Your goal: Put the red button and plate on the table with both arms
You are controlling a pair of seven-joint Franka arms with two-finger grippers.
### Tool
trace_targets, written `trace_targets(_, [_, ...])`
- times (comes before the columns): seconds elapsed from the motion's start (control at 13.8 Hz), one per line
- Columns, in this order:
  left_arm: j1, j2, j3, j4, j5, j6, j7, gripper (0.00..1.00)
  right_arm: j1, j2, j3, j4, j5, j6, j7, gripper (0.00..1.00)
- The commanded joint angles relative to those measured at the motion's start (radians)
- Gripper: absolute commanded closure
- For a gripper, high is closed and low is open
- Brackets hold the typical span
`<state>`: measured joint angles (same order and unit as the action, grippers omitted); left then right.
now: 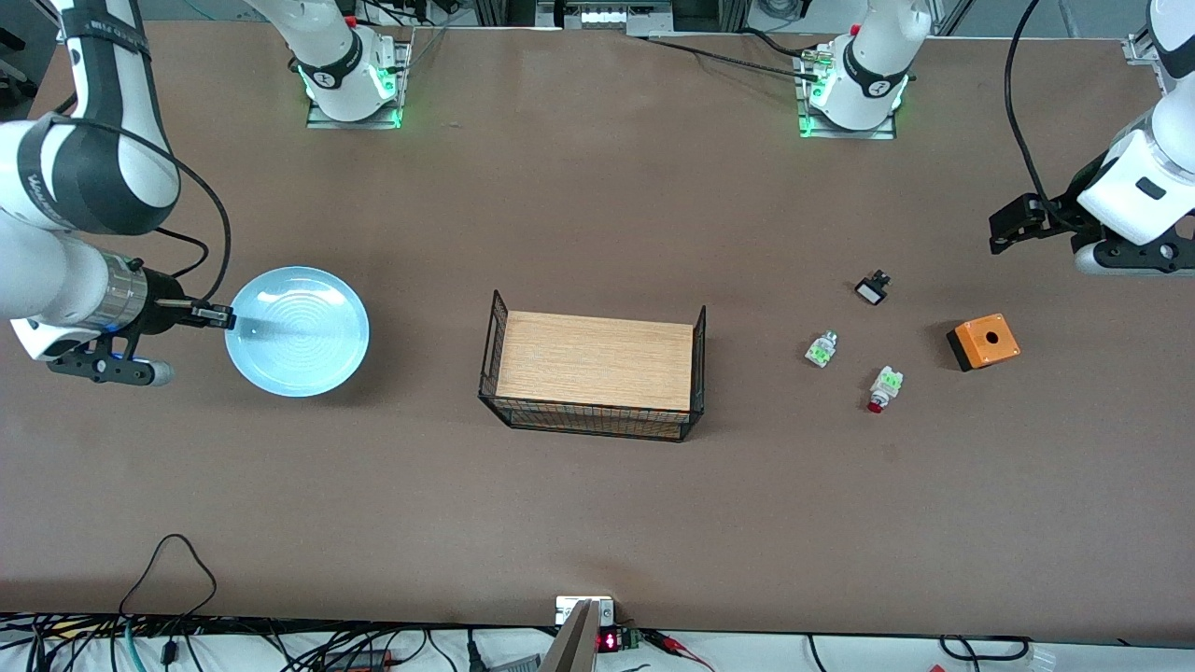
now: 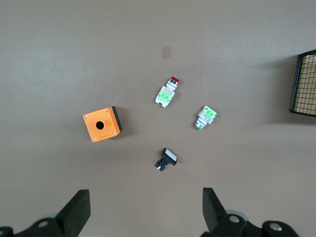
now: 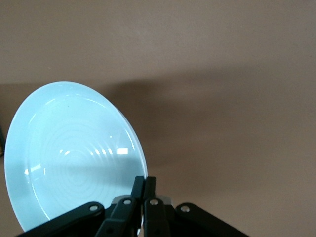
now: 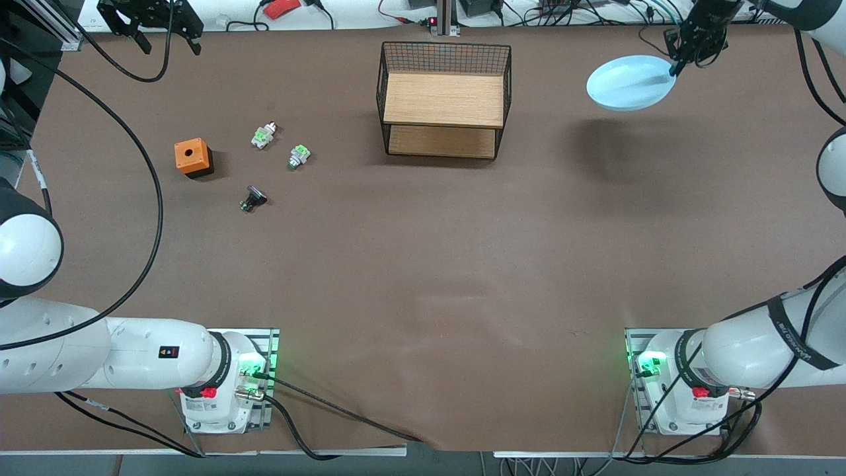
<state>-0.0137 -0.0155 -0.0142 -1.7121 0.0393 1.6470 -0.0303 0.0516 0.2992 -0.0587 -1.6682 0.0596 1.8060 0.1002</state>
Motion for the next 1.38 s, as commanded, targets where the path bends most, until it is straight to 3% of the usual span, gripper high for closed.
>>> trace_targets(0.0, [-0.003,-0.006,0.002,0.014,-0.010,-0.021,0.003,0.00,-0.050,-0.061,0.020,-0.236,-0.014,0.218,-0.111,1.00])
trace_targets(0.22, [-0.003,-0.006,0.002,0.014,-0.010,-0.021,0.003,0.00,-0.076,-0.075,0.020,-0.404,-0.012,0.427,-0.195,1.00])
trace_targets(0.58, [-0.005,-0.006,-0.009,0.016,-0.010,-0.024,-0.010,0.00,-0.102,-0.051,0.020,-0.527,-0.007,0.590,-0.266,1.00])
trace_targets(0.65, [-0.005,-0.006,-0.009,0.016,-0.010,-0.024,-0.010,0.00,-0.099,-0.049,0.020,-0.525,-0.007,0.582,-0.260,0.78])
trace_targets(0.72, [-0.005,-0.006,-0.010,0.016,-0.010,-0.024,-0.010,0.00,-0.098,-0.052,0.020,-0.522,-0.006,0.572,-0.246,0.01])
trace_targets(1.01, [-0.003,-0.006,-0.010,0.016,-0.010,-0.024,-0.003,0.00,-0.093,-0.098,0.028,-0.434,0.003,0.411,-0.229,0.00])
trace_targets(1.3, [-0.003,-0.007,-0.012,0.016,-0.010,-0.026,-0.002,0.00,-0.046,-0.121,0.033,-0.208,0.005,0.143,-0.087,0.00])
